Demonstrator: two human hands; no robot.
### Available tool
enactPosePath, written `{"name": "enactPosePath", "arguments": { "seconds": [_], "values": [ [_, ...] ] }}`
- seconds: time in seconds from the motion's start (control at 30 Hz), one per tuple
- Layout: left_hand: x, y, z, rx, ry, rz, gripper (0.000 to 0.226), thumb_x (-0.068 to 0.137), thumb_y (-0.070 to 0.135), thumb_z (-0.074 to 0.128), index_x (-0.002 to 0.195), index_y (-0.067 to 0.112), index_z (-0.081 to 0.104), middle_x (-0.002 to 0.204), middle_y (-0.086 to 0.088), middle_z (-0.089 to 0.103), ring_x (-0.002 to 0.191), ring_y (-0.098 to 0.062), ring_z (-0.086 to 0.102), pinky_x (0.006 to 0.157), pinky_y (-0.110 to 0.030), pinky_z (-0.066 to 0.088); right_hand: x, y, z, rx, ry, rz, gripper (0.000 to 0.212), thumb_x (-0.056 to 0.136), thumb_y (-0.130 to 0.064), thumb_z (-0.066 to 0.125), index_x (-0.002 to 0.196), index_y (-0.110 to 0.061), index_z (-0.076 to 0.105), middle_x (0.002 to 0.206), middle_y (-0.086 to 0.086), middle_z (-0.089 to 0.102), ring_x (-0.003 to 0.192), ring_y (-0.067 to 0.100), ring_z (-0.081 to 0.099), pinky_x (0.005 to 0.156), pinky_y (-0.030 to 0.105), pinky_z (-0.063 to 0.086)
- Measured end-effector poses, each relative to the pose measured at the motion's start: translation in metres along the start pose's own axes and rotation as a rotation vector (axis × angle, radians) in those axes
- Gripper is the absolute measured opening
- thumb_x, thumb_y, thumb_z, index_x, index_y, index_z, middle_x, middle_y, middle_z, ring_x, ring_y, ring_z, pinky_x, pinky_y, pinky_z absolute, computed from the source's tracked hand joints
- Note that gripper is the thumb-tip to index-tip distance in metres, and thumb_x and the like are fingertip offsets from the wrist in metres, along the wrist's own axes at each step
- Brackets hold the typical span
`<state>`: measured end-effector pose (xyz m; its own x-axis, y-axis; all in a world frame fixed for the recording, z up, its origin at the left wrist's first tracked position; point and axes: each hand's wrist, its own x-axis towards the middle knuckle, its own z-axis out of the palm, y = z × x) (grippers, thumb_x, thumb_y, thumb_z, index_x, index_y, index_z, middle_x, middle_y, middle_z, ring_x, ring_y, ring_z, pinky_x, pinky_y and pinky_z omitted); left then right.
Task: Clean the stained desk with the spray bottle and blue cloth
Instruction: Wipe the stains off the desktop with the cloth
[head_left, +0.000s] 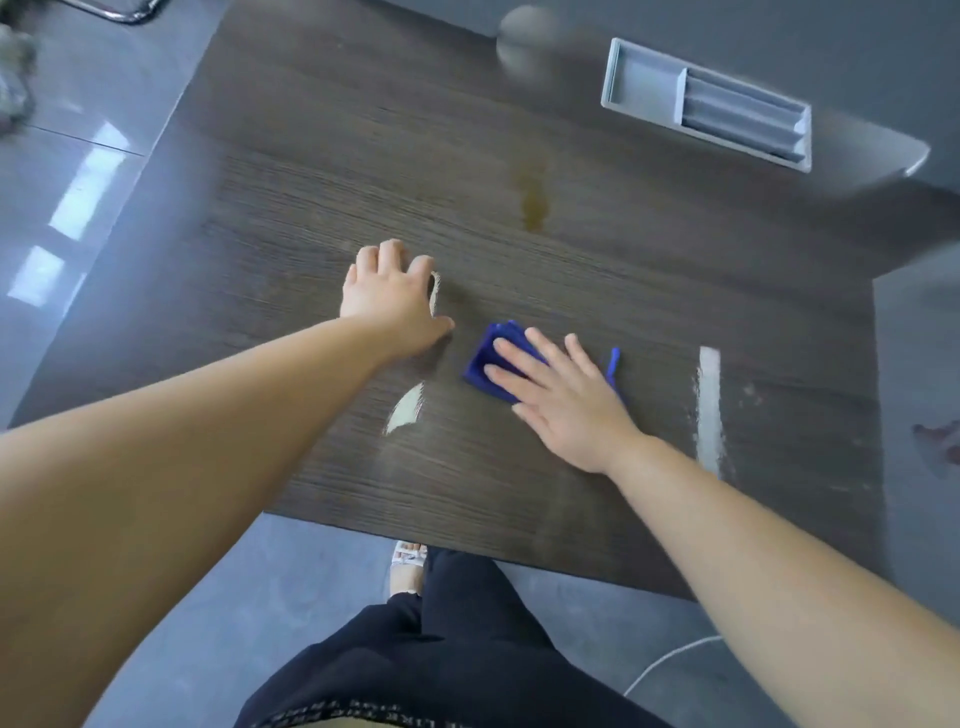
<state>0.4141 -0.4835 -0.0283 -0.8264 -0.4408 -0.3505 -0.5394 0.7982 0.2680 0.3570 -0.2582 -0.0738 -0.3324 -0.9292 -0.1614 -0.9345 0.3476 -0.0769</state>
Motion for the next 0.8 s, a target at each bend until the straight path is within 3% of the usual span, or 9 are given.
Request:
{"name": "enactPosePath", "arguments": {
  "seconds": [0.07, 0.2, 0.27, 0.33, 0.43, 0.5, 0.57, 0.7, 0.8],
  "values": [
    [0.011, 0.000, -0.007, -0.019, 0.005, -0.006, 0.072, 0.072, 0.052, 0.071, 0.133, 0.025, 0.042, 0.146, -0.005, 0.024, 0.136, -0.029, 0.016, 0.110, -0.040, 0.022, 0.002, 0.036, -0.004, 0.035, 0.003, 0.188, 0.047, 0.097, -0.033, 0.032, 0.144, -0.026, 0.037, 0.154, -0.001, 0.029, 0.141, 0.032, 0.027, 0.109, 0.062, 0.025],
    [0.027, -0.008, -0.012, 0.071, -0.050, -0.028, 0.096, 0.062, 0.060, 0.076, 0.141, 0.034, 0.028, 0.150, -0.005, 0.016, 0.139, -0.029, 0.010, 0.113, -0.045, 0.014, 0.066, 0.058, -0.014, 0.213, 0.077, 0.880, 0.049, 0.102, -0.034, 0.026, 0.150, -0.031, 0.014, 0.160, -0.007, 0.003, 0.146, 0.025, 0.000, 0.116, 0.051, 0.005],
    [0.030, -0.013, -0.011, 0.112, -0.100, -0.045, 0.104, 0.060, 0.064, 0.074, 0.144, 0.036, 0.020, 0.151, -0.004, 0.013, 0.139, -0.030, 0.008, 0.115, -0.048, 0.012, 0.104, 0.041, -0.019, 0.296, 0.115, 1.026, 0.052, 0.101, -0.038, 0.025, 0.151, -0.030, 0.011, 0.160, -0.007, -0.001, 0.146, 0.026, -0.005, 0.116, 0.051, 0.001],
    [0.031, -0.016, -0.009, 0.087, -0.132, -0.076, 0.108, 0.059, 0.065, 0.074, 0.146, 0.037, 0.017, 0.152, -0.002, 0.010, 0.141, -0.029, 0.006, 0.115, -0.048, 0.012, 0.124, 0.016, -0.017, 0.254, 0.105, 0.878, 0.053, 0.101, -0.039, 0.025, 0.151, -0.029, 0.011, 0.160, -0.005, -0.001, 0.146, 0.028, -0.004, 0.115, 0.051, 0.001],
    [0.034, -0.017, -0.008, 0.110, -0.150, -0.084, 0.111, 0.059, 0.067, 0.073, 0.147, 0.037, 0.014, 0.154, -0.003, 0.008, 0.141, -0.032, 0.007, 0.116, -0.049, 0.014, 0.110, 0.008, -0.015, 0.160, 0.050, 0.296, 0.050, 0.100, -0.037, 0.027, 0.149, -0.028, 0.022, 0.159, -0.004, 0.013, 0.145, 0.029, 0.008, 0.115, 0.052, 0.010],
    [0.037, -0.016, -0.008, 0.143, -0.159, -0.082, 0.112, 0.058, 0.068, 0.073, 0.147, 0.036, 0.014, 0.154, -0.005, 0.009, 0.139, -0.033, 0.009, 0.114, -0.050, 0.016, 0.089, 0.037, -0.012, 0.101, 0.054, 0.048, 0.048, 0.097, -0.034, 0.029, 0.144, -0.027, 0.035, 0.155, -0.002, 0.027, 0.142, 0.031, 0.023, 0.111, 0.055, 0.019],
    [0.040, -0.014, -0.008, 0.157, -0.174, -0.090, 0.113, 0.057, 0.069, 0.073, 0.147, 0.036, 0.013, 0.153, -0.004, 0.009, 0.139, -0.033, 0.009, 0.114, -0.051, 0.017, 0.080, 0.075, -0.014, 0.092, 0.060, 0.151, 0.047, 0.096, -0.033, 0.029, 0.142, -0.026, 0.040, 0.153, -0.001, 0.032, 0.140, 0.032, 0.027, 0.109, 0.058, 0.023],
    [0.043, -0.014, -0.009, 0.165, -0.205, -0.095, 0.115, 0.057, 0.068, 0.073, 0.148, 0.035, 0.011, 0.154, -0.006, 0.006, 0.139, -0.034, 0.007, 0.113, -0.053, 0.017, 0.134, 0.105, -0.027, 0.162, 0.090, 0.778, 0.049, 0.102, -0.033, 0.025, 0.150, -0.028, 0.017, 0.160, -0.004, 0.006, 0.146, 0.028, 0.004, 0.116, 0.052, 0.008],
    [0.043, -0.015, -0.010, 0.158, -0.203, -0.097, 0.115, 0.057, 0.068, 0.073, 0.148, 0.034, 0.011, 0.154, -0.006, 0.005, 0.139, -0.033, 0.006, 0.113, -0.053, 0.017, 0.184, 0.073, -0.032, 0.192, 0.091, 0.779, 0.052, 0.101, -0.036, 0.025, 0.151, -0.028, 0.010, 0.160, -0.004, -0.001, 0.146, 0.028, -0.002, 0.116, 0.051, 0.003]
  ]
}}
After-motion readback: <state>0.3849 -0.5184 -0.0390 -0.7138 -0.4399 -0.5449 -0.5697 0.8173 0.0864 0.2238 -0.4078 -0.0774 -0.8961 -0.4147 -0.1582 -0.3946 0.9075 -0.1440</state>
